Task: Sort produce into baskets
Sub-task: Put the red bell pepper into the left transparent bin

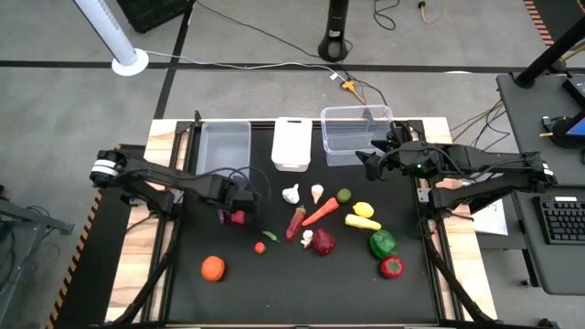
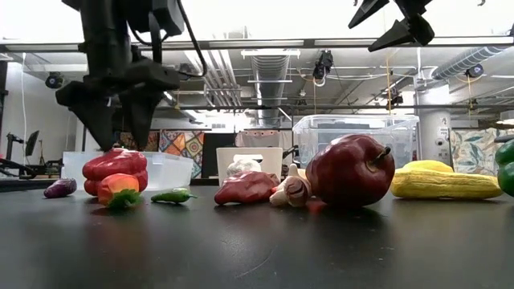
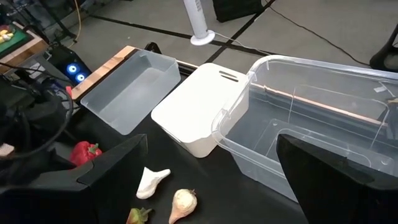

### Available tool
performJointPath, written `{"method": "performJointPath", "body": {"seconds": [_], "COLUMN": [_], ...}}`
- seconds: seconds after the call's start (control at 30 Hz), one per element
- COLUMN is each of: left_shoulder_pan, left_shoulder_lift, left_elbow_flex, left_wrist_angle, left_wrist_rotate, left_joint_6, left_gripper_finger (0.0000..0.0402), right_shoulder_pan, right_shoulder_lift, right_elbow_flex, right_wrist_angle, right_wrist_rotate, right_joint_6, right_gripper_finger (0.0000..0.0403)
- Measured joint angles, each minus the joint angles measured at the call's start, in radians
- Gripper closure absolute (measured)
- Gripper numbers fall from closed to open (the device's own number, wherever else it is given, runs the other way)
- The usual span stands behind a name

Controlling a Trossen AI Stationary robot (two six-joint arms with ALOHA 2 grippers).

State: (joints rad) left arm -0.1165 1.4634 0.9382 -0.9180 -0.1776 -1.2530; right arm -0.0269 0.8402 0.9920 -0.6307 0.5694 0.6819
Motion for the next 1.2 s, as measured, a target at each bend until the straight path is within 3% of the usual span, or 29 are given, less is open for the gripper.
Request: {"method": "performJointPath", "body": {"seconds": [0.37,0.7,0.97,1.2], "left_shoulder_pan": [-0.029,-0.047,-0.047,0.007], "left_shoulder_lift": [0.115,0.108,-0.015,-0.191], "left_elbow_flex": [-0.001,0.0,0.074,0.233], "left_wrist_angle": [0.051,0.071,0.071,0.098], "left_wrist_rotate": [0.011,0.04,0.079,-0.091], "left_joint_6": [0.006,0.014,0.118,0.369], "left_gripper_finger": [0.009,0.0175,0.0175,0.0173], "right_shoulder_pan": [0.0,0.0,0.0,0.0], "right_shoulder_lift": [0.0,0.0,0.0,0.0], "right_elbow_flex": [0.0,0.0,0.0,0.0], "right_wrist_angle": [0.0,0.0,-0.001,0.0], "right_wrist_rotate": [0.0,0.0,0.001,0.001], "right_joint_6": [-0.002,-0.004,-0.006,-0.004], "right_gripper_finger": [0.0053,0.0053,0.0053,0.0053]}}
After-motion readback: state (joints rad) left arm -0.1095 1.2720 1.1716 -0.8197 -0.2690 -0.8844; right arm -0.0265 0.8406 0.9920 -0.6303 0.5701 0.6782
